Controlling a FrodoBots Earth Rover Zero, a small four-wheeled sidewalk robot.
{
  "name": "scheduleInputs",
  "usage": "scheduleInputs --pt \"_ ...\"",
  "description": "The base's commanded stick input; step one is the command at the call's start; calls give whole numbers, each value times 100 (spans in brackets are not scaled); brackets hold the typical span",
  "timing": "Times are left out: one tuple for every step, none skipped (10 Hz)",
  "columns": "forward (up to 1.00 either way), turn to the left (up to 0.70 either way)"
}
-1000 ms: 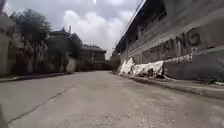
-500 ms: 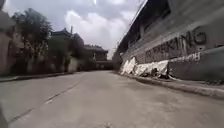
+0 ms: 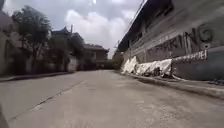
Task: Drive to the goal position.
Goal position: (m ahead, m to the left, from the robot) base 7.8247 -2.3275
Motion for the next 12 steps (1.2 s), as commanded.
scheduleInputs --pt "50 1" --pt "50 1" --pt "50 1" --pt "50 1" --pt "50 1" --pt "50 1" --pt "50 1" --pt "50 1" --pt "50 1" --pt "50 1" --pt "50 1" --pt "50 1"
